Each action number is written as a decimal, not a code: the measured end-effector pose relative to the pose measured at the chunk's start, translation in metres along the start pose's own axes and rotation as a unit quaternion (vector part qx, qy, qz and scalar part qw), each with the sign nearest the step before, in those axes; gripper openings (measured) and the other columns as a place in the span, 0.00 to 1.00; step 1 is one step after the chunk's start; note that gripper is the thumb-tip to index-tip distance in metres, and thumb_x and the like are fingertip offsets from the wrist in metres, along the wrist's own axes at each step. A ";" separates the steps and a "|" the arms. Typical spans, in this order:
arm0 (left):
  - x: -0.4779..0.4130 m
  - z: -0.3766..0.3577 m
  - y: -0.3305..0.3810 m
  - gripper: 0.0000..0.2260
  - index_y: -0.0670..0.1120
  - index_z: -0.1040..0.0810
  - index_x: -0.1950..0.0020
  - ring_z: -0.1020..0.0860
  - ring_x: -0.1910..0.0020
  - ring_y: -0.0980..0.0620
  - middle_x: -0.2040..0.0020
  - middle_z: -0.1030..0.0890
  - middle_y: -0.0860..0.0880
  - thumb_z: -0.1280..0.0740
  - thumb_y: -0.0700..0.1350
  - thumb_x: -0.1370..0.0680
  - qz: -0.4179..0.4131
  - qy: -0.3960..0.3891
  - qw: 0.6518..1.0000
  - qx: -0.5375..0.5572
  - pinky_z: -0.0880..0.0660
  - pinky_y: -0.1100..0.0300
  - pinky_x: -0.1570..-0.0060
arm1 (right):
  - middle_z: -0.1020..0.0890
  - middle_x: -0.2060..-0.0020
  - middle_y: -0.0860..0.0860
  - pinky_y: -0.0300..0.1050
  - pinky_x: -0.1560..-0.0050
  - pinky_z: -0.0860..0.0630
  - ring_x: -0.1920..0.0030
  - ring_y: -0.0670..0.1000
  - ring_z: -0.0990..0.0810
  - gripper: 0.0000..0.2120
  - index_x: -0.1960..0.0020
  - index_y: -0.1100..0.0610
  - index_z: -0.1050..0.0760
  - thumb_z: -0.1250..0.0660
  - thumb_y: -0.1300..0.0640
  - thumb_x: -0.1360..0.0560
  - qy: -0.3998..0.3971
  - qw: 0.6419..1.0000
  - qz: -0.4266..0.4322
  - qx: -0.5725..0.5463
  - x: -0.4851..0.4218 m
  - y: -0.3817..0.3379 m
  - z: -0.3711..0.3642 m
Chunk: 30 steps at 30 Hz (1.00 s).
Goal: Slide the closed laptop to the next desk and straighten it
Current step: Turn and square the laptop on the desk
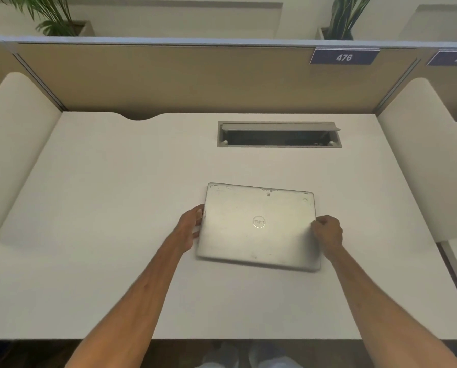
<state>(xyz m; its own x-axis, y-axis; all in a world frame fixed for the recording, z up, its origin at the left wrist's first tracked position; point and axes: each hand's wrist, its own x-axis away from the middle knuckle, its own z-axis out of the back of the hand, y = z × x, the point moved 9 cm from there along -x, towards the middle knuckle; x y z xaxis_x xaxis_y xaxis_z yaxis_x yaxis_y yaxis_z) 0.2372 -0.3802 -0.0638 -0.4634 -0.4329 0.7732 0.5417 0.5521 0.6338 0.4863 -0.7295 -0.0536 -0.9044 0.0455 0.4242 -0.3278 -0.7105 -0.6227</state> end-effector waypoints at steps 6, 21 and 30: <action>0.004 -0.005 -0.006 0.20 0.49 0.19 0.24 0.24 0.22 0.42 0.23 0.20 0.46 0.43 0.44 0.13 0.010 0.008 1.000 0.022 0.30 0.43 0.20 | 0.14 0.41 0.60 0.55 0.34 0.21 0.38 0.62 0.17 0.17 0.36 0.68 0.16 0.39 0.70 0.20 -0.007 0.996 -0.051 -0.078 -0.006 0.010 -0.001; 0.022 -0.017 -0.018 0.21 0.48 0.21 0.23 0.24 0.22 0.43 0.22 0.21 0.46 0.43 0.44 0.14 0.009 0.041 0.999 0.023 0.29 0.44 0.21 | 0.16 0.32 0.65 0.62 0.29 0.21 0.29 0.67 0.18 0.23 0.30 0.69 0.19 0.42 0.74 0.21 -0.047 0.985 -0.049 -0.158 -0.010 0.021 0.005; 0.024 -0.018 -0.021 0.15 0.54 0.18 0.31 0.19 0.39 0.51 0.26 0.19 0.50 0.40 0.47 0.13 0.001 0.019 1.000 0.020 0.28 0.46 0.23 | 0.17 0.30 0.64 0.64 0.24 0.23 0.28 0.66 0.19 0.23 0.29 0.68 0.19 0.42 0.73 0.20 -0.042 0.986 -0.045 -0.157 -0.014 0.022 0.004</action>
<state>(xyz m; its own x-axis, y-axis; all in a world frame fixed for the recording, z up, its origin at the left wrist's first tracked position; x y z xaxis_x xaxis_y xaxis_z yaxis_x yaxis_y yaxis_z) 0.2273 -0.4147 -0.0585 -0.4346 -0.4579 0.7755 0.5138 0.5812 0.6311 0.4928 -0.7482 -0.0704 -0.8461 0.0317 0.5320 -0.4866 -0.4531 -0.7469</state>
